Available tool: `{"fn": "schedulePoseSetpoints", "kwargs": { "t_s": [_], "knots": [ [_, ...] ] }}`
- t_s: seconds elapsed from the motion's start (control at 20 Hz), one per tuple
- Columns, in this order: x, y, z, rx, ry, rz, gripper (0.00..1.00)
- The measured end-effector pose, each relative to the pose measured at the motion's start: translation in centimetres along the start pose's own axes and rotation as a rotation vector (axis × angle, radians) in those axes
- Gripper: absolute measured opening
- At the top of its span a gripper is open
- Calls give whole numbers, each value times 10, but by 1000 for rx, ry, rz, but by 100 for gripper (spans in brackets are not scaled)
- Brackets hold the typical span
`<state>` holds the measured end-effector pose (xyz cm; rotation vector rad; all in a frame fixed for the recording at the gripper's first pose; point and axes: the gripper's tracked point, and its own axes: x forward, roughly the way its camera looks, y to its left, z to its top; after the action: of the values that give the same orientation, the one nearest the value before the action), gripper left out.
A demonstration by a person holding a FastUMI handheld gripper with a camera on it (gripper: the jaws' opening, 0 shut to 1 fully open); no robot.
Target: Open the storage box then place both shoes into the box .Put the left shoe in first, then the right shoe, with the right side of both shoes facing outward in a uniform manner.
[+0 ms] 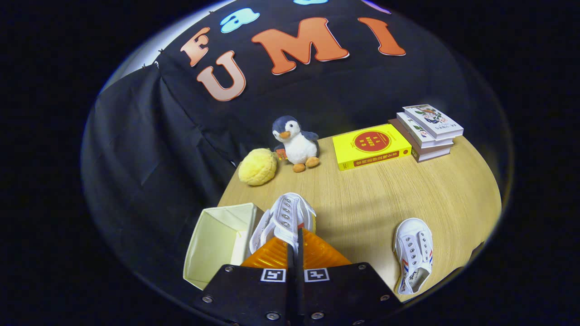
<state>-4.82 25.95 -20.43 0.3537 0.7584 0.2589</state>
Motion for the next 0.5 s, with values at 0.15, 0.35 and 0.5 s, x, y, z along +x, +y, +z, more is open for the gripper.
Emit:
{"fn": "schedulePoseSetpoints", "kwargs": {
  "t_s": [0.15, 0.35, 0.5],
  "knots": [
    [-5, 34, 9, -3, -9, 36, 0],
    [-2, 78, 0, -19, 16, 65, 0],
    [8, 110, -16, -27, 64, 79, 0]
  ]
}}
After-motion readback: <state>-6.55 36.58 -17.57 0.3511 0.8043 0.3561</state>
